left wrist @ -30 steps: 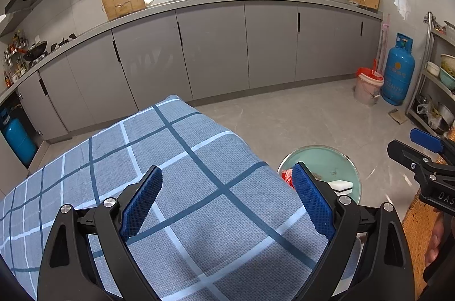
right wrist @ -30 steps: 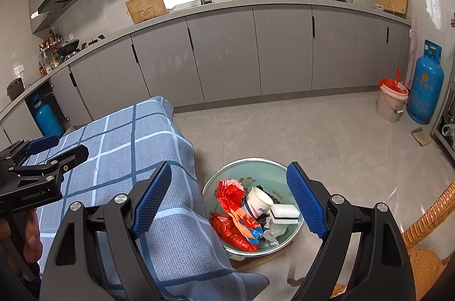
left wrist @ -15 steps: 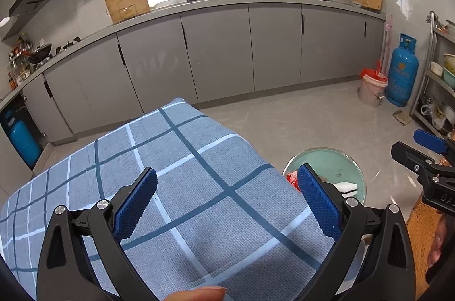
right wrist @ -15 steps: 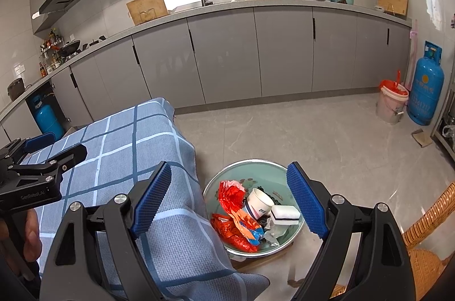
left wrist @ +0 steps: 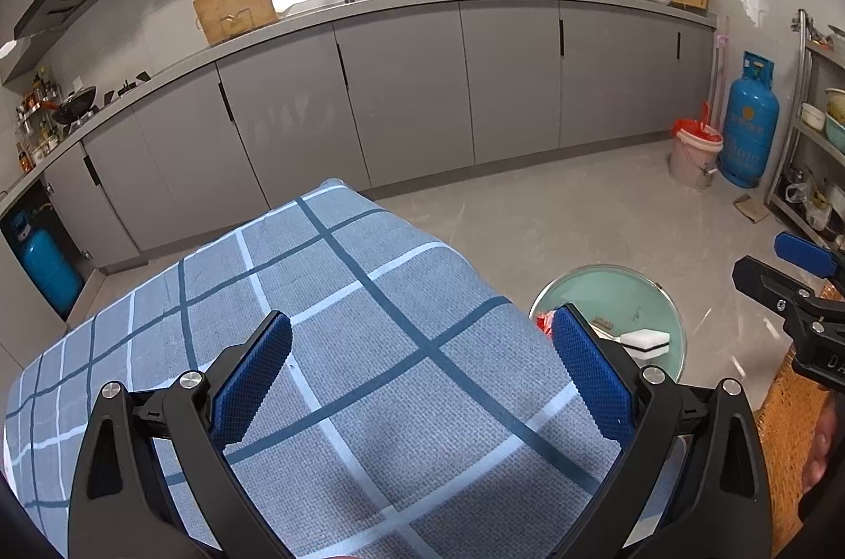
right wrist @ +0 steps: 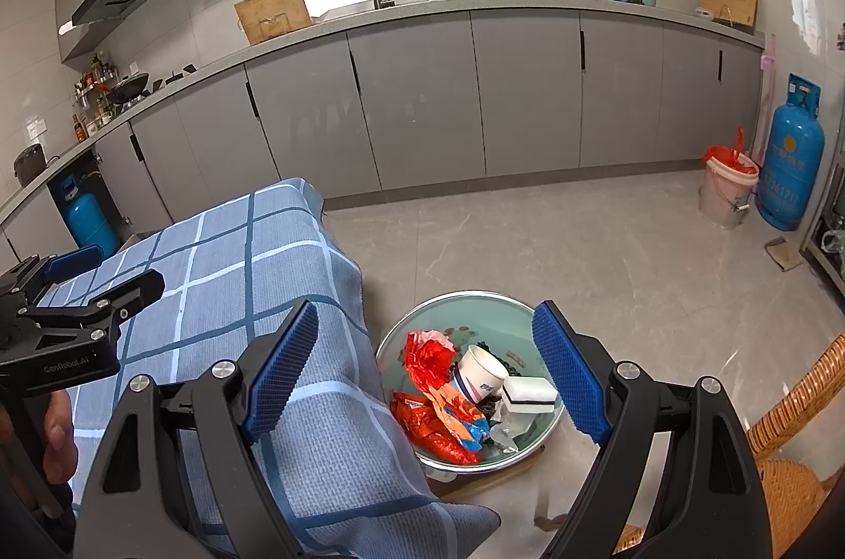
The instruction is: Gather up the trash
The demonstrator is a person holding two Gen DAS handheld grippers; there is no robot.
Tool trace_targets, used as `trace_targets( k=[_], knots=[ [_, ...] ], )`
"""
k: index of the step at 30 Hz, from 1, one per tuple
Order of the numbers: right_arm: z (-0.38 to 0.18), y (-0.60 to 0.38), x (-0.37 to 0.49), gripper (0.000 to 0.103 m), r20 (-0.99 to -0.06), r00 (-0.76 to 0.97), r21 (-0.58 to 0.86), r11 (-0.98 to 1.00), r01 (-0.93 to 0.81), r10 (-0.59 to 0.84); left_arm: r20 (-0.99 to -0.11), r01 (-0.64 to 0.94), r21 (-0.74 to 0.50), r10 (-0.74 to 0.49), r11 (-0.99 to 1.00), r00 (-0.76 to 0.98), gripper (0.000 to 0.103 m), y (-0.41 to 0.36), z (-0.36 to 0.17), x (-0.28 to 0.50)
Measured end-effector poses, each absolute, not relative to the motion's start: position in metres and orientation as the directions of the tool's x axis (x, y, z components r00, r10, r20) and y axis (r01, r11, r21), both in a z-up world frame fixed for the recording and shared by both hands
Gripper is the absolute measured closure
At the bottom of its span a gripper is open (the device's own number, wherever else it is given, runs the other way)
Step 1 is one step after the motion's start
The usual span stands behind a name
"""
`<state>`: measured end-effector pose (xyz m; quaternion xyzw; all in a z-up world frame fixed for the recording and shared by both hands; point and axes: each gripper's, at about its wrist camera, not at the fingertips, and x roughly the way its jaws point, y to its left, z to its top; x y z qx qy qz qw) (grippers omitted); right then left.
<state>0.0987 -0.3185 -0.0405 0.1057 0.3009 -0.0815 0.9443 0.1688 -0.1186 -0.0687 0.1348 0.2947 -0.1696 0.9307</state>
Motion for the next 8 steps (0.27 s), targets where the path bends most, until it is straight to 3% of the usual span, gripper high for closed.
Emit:
trace_targets(
  k=[8],
  knots=[
    [-0.0404, -0.3200, 0.0987, 0.020, -0.586, 0.805, 0.150, 0.965, 0.216, -0.089, -0.595, 0.409, 0.120, -0.264, 0.905, 0.759, 0.006, -0.1172, -0.0662, 0.1669]
  ],
)
